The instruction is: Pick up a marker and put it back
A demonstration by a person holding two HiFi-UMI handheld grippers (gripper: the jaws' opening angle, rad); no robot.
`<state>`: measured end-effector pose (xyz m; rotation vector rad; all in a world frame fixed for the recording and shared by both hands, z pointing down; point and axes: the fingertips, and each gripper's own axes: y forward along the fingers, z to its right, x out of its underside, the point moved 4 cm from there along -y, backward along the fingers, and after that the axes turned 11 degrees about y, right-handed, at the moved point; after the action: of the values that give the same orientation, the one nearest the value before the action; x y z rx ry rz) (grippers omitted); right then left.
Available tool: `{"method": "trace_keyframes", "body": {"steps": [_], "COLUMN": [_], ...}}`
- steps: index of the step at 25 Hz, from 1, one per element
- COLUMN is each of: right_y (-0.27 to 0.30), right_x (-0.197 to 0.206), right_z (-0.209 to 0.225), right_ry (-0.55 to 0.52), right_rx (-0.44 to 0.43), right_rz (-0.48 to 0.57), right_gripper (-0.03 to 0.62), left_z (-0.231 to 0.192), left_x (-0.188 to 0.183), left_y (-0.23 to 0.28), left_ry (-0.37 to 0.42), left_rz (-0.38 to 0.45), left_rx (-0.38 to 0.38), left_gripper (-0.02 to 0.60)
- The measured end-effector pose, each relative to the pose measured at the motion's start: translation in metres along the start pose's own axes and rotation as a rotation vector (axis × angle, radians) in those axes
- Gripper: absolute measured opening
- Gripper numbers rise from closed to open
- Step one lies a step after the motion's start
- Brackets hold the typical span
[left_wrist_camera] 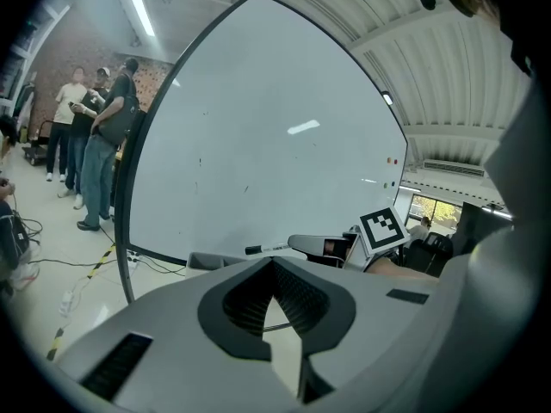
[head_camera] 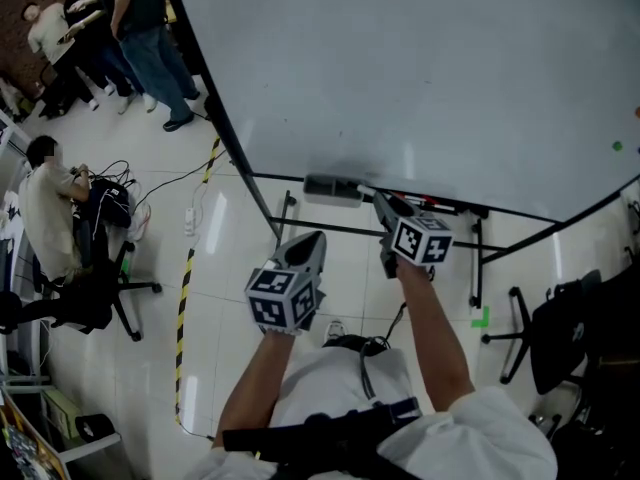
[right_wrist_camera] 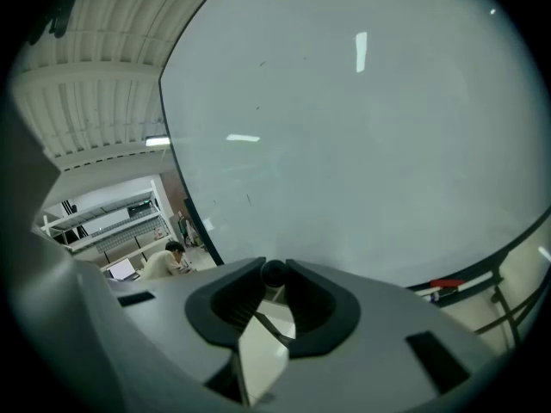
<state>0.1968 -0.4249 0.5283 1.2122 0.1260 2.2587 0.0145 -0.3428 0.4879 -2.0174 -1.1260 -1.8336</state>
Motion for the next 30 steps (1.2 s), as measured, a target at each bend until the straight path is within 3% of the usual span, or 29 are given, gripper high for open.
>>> {"method": "trace_keyframes", "body": {"steps": [16, 30], "right_y": [0.066, 0.079], "right_x": [0.041, 0.052], "right_z": [0.047, 0.057], "right_ry": [0.024, 0.01], "right_rx": [0.032, 0.051], "right_rz": [-0.143, -0.158], "right_gripper": [0.08, 0.1], "left_z": [-0.012, -0.016], "left_x": [0.014, 0.023], "left_y": [0.03, 0.022], "left_ry": [-0.023, -0.029], "left_rz": [-0.025, -0.048], "left_rx": [-0.055, -0.082], "left_gripper": [-0.003, -0.003]}}
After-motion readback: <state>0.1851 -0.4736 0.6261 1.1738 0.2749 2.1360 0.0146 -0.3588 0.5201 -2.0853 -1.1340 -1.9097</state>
